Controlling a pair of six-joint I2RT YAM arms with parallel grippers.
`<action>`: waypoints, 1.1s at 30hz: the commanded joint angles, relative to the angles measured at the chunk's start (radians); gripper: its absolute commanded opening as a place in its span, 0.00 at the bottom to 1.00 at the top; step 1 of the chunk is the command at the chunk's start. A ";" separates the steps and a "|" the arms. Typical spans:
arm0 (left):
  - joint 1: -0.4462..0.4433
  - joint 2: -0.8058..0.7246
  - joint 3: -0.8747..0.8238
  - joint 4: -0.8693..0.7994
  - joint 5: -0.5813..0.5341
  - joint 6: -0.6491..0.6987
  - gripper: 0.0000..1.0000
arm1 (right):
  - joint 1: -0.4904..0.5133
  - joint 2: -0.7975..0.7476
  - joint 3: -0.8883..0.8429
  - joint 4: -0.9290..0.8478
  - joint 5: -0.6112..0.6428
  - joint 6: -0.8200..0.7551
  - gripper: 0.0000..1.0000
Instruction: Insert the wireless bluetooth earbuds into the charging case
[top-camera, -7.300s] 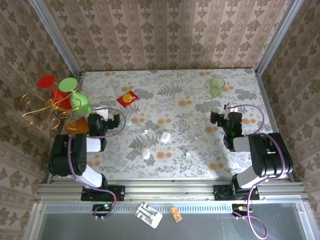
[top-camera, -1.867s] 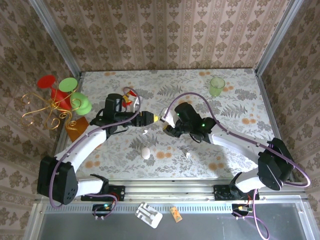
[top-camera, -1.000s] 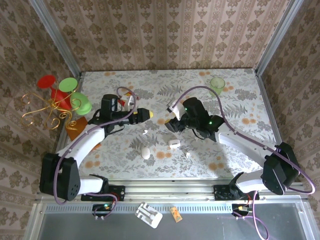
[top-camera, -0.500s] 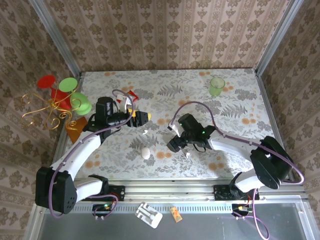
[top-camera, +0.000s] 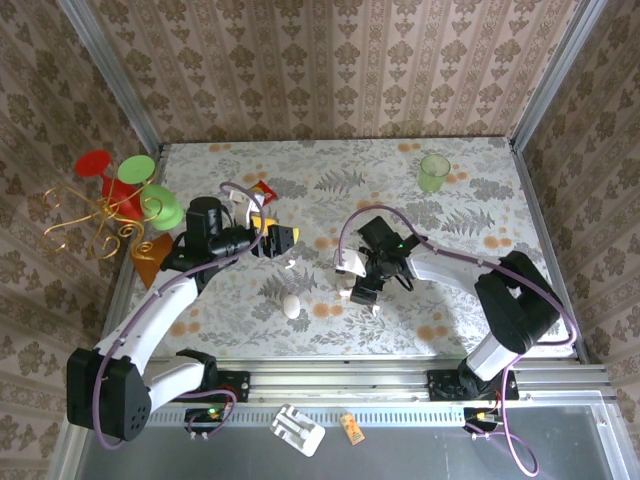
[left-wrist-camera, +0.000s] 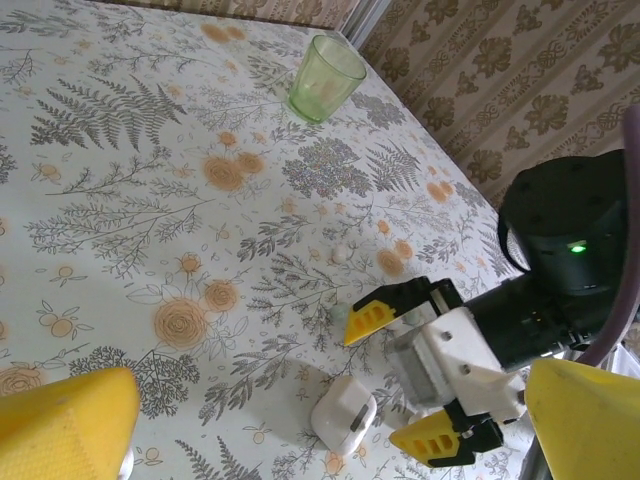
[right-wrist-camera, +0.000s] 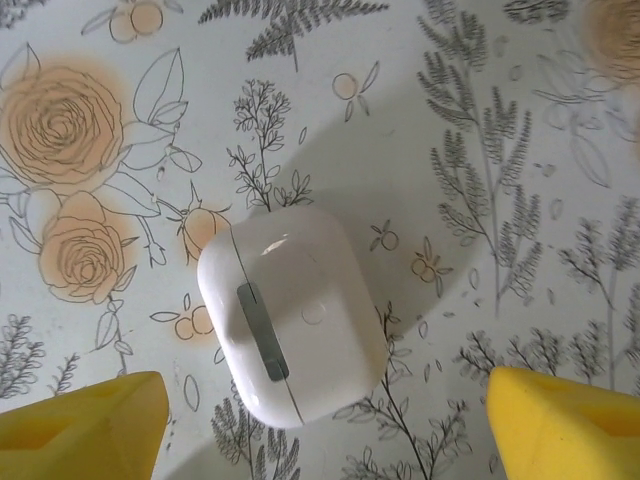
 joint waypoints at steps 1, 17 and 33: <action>-0.001 -0.018 -0.008 -0.029 -0.009 0.046 1.00 | -0.004 0.060 0.056 -0.047 -0.051 -0.116 0.84; -0.001 -0.052 -0.030 -0.038 -0.033 0.062 1.00 | 0.002 0.204 0.181 -0.180 -0.039 -0.146 0.50; -0.031 -0.121 -0.211 0.401 -0.033 0.259 1.00 | -0.081 -0.028 0.179 -0.144 -0.288 0.037 0.38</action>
